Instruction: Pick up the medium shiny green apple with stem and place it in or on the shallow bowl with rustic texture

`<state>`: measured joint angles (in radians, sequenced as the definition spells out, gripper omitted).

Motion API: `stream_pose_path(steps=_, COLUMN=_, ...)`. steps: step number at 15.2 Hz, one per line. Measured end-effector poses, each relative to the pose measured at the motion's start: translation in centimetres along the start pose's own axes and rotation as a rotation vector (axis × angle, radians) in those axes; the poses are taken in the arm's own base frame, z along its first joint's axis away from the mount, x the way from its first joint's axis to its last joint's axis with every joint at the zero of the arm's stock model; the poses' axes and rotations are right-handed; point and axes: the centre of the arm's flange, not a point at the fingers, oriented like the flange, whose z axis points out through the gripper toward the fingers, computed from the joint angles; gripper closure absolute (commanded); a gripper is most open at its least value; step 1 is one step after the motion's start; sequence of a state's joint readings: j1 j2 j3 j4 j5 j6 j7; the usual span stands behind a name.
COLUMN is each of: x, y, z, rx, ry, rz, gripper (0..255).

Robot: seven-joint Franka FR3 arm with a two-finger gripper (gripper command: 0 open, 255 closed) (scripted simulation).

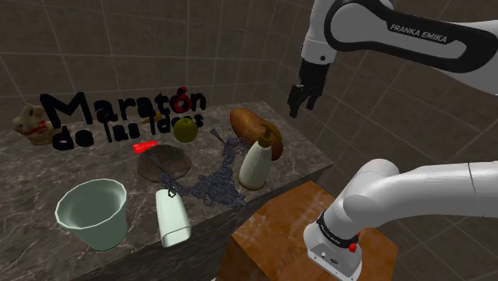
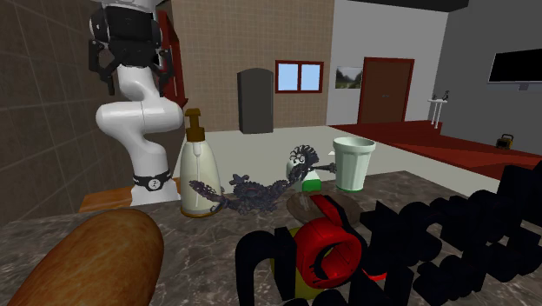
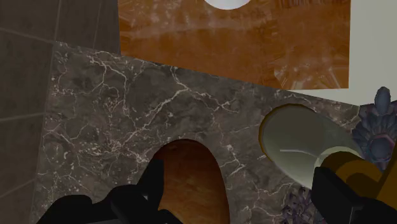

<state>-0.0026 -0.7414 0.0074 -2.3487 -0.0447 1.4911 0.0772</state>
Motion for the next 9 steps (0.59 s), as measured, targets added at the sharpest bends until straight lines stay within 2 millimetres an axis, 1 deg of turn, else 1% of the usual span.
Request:
stream_pose_path(steps=1, x=0.0, y=0.0, z=0.0, rx=0.000, ry=0.000, rz=0.000, gripper=0)
stream_pose_path(steps=2, x=0.5, y=-0.3, z=0.2, rx=0.001, ry=0.002, rz=0.002, gripper=0)
stream_pose_path(steps=3, x=1.2, y=-1.0, z=0.7, rx=0.003, ry=0.005, rz=0.004, gripper=0)
stream_pose_path(steps=7, x=4.8, y=-3.4, z=1.4, rx=0.012, ry=0.026, rz=0.018, gripper=0)
stream_pose_path(steps=9, x=6.9, y=-4.7, z=2.4, rx=0.017, ry=0.036, rz=0.026, gripper=0)
